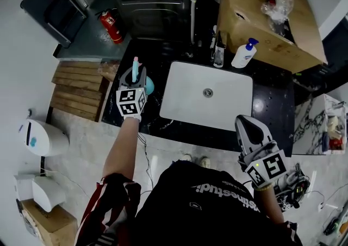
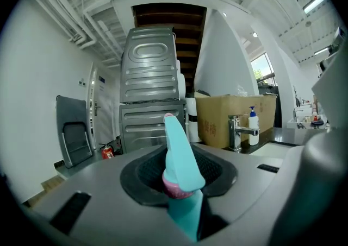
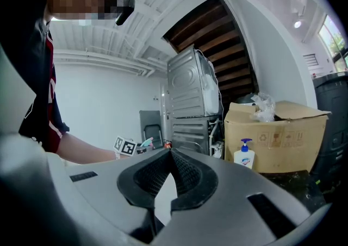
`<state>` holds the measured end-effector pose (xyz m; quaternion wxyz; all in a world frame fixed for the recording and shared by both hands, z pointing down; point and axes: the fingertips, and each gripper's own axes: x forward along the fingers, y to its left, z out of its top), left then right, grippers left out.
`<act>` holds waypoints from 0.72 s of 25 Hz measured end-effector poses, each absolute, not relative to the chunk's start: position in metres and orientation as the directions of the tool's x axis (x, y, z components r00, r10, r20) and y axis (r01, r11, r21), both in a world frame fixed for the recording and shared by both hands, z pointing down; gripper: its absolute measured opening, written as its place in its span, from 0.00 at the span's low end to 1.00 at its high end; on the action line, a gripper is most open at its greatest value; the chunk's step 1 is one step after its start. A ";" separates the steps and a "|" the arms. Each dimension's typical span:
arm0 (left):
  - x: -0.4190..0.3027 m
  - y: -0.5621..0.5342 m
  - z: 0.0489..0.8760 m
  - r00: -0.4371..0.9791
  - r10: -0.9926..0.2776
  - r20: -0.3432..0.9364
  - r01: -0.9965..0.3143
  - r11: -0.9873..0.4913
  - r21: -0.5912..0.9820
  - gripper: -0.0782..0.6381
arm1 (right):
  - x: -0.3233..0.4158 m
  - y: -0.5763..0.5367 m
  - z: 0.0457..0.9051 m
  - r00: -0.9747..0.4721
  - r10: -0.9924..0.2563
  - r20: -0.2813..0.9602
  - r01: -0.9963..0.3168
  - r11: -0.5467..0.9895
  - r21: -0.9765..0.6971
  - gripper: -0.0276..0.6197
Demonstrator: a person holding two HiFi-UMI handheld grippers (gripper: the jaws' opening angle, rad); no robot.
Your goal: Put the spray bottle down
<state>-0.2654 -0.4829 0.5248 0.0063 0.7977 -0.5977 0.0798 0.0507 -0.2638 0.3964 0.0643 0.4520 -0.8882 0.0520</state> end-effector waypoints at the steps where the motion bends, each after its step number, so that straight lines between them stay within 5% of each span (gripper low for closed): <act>1: -0.265 -0.483 0.525 0.274 -0.952 0.140 -0.955 -0.287 -0.082 0.27 | 0.051 -0.263 0.396 -0.583 -0.796 0.160 -0.810 0.586 -0.034 0.10; 18: -0.269 -0.482 0.520 0.271 -0.949 0.163 -0.957 -0.284 -0.064 0.32 | 0.063 -0.259 0.392 -0.557 -0.817 0.150 -0.828 0.560 -0.023 0.10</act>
